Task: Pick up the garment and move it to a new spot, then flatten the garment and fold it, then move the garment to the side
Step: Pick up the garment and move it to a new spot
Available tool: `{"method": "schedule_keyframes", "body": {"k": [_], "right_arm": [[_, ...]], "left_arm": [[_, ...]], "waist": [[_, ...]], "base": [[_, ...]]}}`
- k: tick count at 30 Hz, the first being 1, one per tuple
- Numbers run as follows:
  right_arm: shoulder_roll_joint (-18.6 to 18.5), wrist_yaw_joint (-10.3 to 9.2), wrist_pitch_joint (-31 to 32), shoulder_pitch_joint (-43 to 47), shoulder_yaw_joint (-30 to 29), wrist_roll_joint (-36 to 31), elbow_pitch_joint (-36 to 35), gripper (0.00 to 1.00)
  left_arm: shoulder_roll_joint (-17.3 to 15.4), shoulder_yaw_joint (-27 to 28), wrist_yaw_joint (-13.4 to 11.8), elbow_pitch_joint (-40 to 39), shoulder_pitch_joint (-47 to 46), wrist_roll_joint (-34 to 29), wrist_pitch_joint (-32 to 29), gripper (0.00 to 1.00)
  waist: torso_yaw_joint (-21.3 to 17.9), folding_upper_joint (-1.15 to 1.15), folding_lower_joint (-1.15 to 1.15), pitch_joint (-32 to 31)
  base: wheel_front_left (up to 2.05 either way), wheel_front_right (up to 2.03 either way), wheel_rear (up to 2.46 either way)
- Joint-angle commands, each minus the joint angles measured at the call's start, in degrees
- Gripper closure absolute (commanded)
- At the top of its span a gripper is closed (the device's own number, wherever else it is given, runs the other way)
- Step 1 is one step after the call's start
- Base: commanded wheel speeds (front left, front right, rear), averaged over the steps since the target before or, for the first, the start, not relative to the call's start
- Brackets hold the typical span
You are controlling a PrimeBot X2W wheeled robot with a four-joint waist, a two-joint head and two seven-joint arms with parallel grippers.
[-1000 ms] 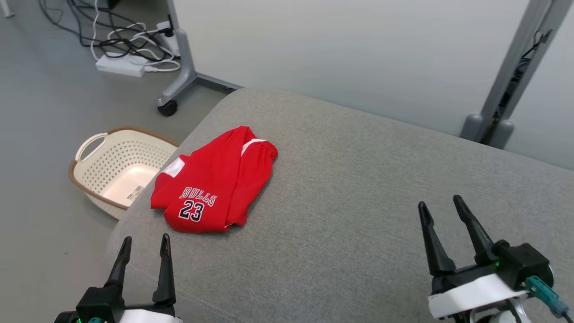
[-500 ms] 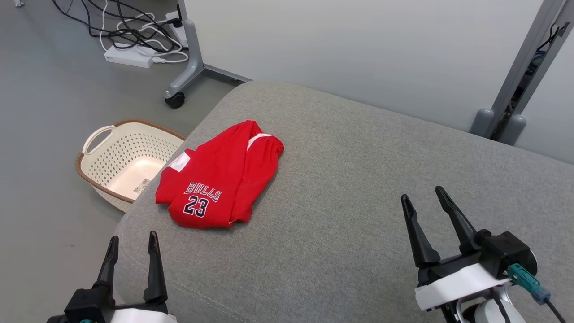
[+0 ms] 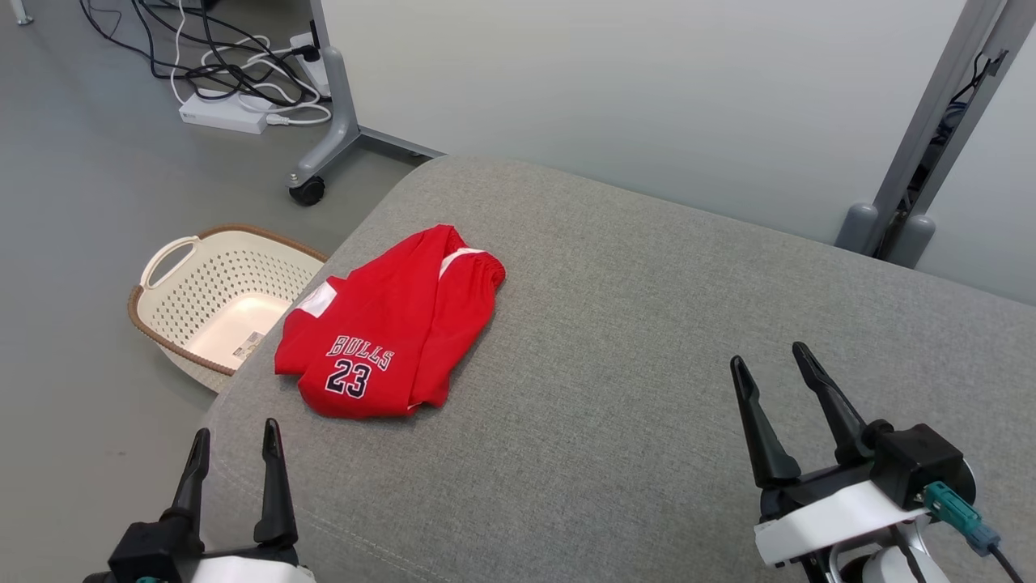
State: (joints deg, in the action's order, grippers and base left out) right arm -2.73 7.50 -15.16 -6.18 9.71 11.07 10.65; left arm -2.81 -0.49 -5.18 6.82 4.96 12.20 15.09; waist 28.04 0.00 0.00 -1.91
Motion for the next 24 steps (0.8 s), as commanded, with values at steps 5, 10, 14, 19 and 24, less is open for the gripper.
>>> {"method": "schedule_keyframes", "body": {"k": [5, 10, 14, 19, 24], "right_arm": [[-0.35, -0.01, -0.01, 1.85, -1.31, -1.07, -0.80, 0.00], [-0.33, -0.01, -0.01, 4.11, -2.71, -2.29, -2.65, 0.00], [-0.81, -0.01, -0.01, 3.39, -2.62, -3.83, -3.98, 0.00], [-2.52, -0.01, -0.01, 0.84, -0.38, -4.58, -4.01, 0.00], [-3.79, -0.01, -0.02, -0.82, 0.70, -4.73, -4.50, 0.00]], "left_arm": [[-0.09, 1.06, 0.10, 1.63, -2.63, 4.35, 0.03, 0.00], [-0.23, 2.39, 2.70, 2.61, -6.64, 1.76, 0.02, 0.00], [-0.72, 4.95, 5.75, 4.95, -12.04, -0.48, 0.01, 0.00], [-4.65, 6.20, 8.96, 12.92, -21.21, -2.24, 0.01, 0.00], [-8.49, 3.79, 10.97, 23.11, -31.03, -2.88, -1.28, 0.00]], "waist": [[0.44, 0.00, 0.00, 0.56], [0.79, 0.00, 0.00, 1.67], [-1.30, 0.00, 0.00, 5.01], [-5.34, 0.00, 0.00, 9.05], [-7.85, 0.00, 0.00, 11.63]], "base": [[0.00, 0.00, 0.00], [0.00, 0.00, 0.00], [0.00, 0.00, 0.00], [0.00, 0.00, 0.00], [0.00, 0.00, 0.00]]}}
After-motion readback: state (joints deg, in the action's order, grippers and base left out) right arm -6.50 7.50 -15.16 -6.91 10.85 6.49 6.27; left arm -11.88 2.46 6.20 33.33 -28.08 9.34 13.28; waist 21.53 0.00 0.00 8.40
